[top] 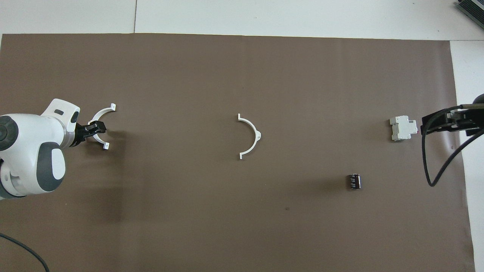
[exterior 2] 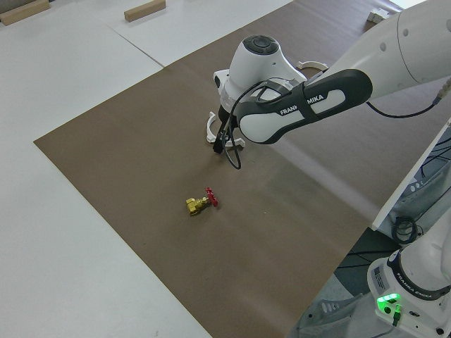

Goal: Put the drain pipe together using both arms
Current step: 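Grasp the other white clamp half with the left gripper and lift, then carry the clamp half over the placed half with the left gripper, then press the held half onto the placed half to form a ring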

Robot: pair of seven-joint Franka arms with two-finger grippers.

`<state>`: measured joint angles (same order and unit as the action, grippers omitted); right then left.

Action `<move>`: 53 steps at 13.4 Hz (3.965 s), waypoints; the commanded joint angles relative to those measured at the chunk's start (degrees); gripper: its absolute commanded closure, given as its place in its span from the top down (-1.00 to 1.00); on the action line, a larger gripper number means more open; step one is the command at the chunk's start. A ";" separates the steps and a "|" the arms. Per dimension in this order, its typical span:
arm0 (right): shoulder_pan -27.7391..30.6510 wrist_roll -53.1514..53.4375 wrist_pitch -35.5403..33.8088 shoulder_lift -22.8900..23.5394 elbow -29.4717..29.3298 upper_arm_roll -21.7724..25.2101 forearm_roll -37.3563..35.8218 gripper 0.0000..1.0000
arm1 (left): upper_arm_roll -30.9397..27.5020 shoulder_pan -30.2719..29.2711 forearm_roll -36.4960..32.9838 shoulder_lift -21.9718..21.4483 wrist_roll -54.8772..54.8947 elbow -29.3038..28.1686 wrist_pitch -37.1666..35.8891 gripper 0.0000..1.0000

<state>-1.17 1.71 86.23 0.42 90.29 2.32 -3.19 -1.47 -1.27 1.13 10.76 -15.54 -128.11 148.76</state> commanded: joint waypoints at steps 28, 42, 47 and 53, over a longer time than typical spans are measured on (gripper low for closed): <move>0.56 0.75 -0.10 -1.21 1.03 -0.21 1.35 1.00 | -0.02 39.76 -10.27 10.33 -62.59 22.02 -20.26 -1.00; 0.56 0.75 -0.10 -1.21 1.03 -0.21 1.35 1.00 | 0.07 42.49 -10.27 10.60 -66.38 18.16 -13.58 -1.00; 0.56 0.75 -0.10 -1.21 1.03 -0.21 1.35 1.00 | 0.07 42.49 -10.27 10.68 -66.38 18.25 -12.62 -1.00; 0.56 0.75 -0.10 -1.21 1.03 -0.21 1.35 1.00 | 0.07 42.40 -10.36 10.95 -66.29 18.25 -12.26 -1.00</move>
<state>-1.17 1.72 86.23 0.41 90.29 2.32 -3.17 -0.63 40.34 -7.73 21.71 -80.59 -109.20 135.30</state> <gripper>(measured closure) 0.000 0.930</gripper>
